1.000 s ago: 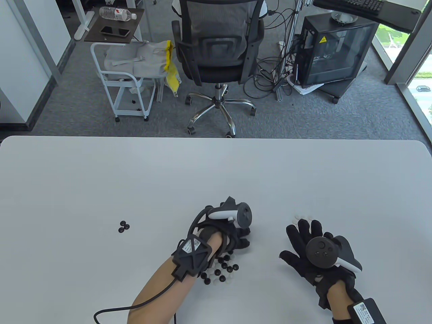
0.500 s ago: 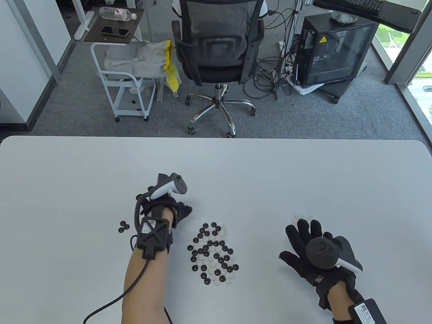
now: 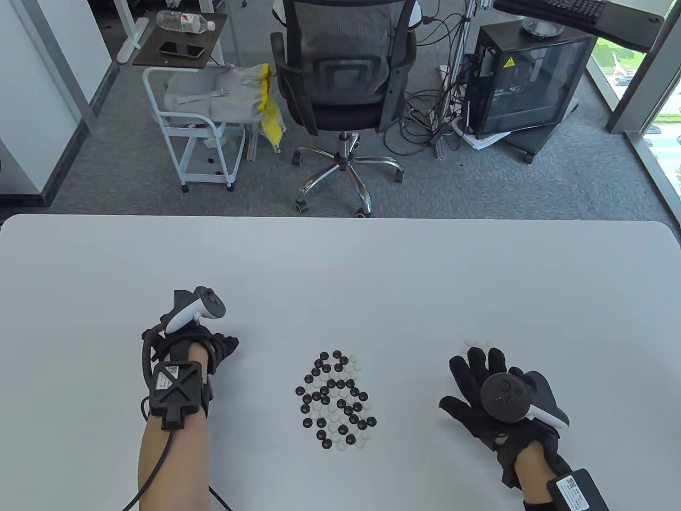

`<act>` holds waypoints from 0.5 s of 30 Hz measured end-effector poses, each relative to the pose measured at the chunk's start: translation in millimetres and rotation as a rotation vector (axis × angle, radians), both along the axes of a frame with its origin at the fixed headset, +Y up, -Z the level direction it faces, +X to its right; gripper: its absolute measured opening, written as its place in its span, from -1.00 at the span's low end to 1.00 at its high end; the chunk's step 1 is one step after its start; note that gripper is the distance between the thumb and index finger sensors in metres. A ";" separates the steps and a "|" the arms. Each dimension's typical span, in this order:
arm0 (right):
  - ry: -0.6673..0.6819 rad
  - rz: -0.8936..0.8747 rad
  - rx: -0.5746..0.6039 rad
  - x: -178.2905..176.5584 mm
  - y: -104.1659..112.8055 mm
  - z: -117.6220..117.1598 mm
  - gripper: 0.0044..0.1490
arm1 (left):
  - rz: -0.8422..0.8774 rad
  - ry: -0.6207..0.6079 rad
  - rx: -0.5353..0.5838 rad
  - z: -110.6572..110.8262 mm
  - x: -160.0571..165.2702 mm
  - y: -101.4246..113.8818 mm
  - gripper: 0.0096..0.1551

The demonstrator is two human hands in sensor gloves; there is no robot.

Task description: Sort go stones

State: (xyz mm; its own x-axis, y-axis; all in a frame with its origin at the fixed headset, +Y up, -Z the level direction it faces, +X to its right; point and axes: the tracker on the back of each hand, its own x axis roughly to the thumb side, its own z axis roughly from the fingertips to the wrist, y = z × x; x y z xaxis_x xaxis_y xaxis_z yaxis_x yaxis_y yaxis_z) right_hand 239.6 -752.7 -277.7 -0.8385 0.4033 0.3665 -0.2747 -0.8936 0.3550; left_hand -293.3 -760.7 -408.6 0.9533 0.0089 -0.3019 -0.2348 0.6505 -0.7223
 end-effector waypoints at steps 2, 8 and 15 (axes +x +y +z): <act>0.003 -0.004 0.001 -1.0 1.1 0.4 0.13 | -0.019 0.007 -0.009 1.0 -2.4 1.6 -0.17; 0.006 -0.010 0.012 -1.6 4.4 1.7 0.12 | -0.036 -0.017 0.004 -0.1 1.9 7.3 -0.16; 0.002 -0.014 0.020 0.7 5.2 1.3 0.13 | 0.053 -0.377 0.056 3.5 83.9 25.2 -0.20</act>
State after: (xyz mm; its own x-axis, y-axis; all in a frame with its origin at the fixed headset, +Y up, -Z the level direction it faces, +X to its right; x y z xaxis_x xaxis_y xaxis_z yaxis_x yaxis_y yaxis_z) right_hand 240.2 -747.6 -276.4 -0.8318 0.4079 0.3765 -0.2867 -0.8965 0.3377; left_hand -209.5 -735.5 -405.1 0.9951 0.0674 0.0725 0.0065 0.6858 -0.7277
